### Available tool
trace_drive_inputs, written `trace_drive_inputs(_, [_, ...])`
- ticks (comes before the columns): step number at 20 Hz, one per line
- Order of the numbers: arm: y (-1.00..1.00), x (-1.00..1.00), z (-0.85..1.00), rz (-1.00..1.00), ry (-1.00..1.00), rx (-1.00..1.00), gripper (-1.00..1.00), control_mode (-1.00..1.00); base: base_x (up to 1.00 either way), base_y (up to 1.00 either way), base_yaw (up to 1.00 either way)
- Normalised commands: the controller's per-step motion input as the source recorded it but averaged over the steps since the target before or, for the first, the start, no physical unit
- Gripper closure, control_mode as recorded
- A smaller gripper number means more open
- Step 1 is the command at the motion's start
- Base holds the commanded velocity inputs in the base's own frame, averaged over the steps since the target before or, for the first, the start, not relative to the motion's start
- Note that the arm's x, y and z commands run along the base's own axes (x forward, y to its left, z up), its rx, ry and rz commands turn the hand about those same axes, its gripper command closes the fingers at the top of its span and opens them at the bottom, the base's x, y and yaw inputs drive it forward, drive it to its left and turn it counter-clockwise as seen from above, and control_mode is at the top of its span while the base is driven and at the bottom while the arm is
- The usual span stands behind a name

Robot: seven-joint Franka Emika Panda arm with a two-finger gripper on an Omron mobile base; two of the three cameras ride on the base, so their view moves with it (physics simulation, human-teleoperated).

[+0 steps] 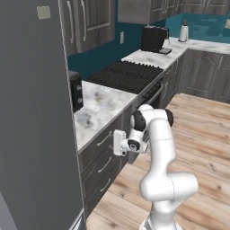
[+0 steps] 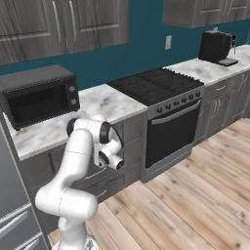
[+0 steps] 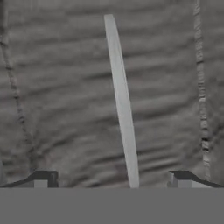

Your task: Take a straw from the drawer in front and place it inside the glass cup on the dining counter.

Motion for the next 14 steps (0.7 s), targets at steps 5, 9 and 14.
trace_drive_inputs(5, [0.09, 0.64, -0.53, -0.01, 0.0, 0.0, -1.0, -1.0, 0.0, 0.0, 0.0])
trace_drive_inputs(9, [0.15, 0.55, -0.34, -0.01, 0.0, 0.0, -1.0, -1.0, 0.0, 0.0, 0.0])
trace_drive_inputs(14, [0.14, 0.26, -0.15, 0.0, 0.0, 0.0, -1.0, -1.0, 0.0, 0.0, 0.0])
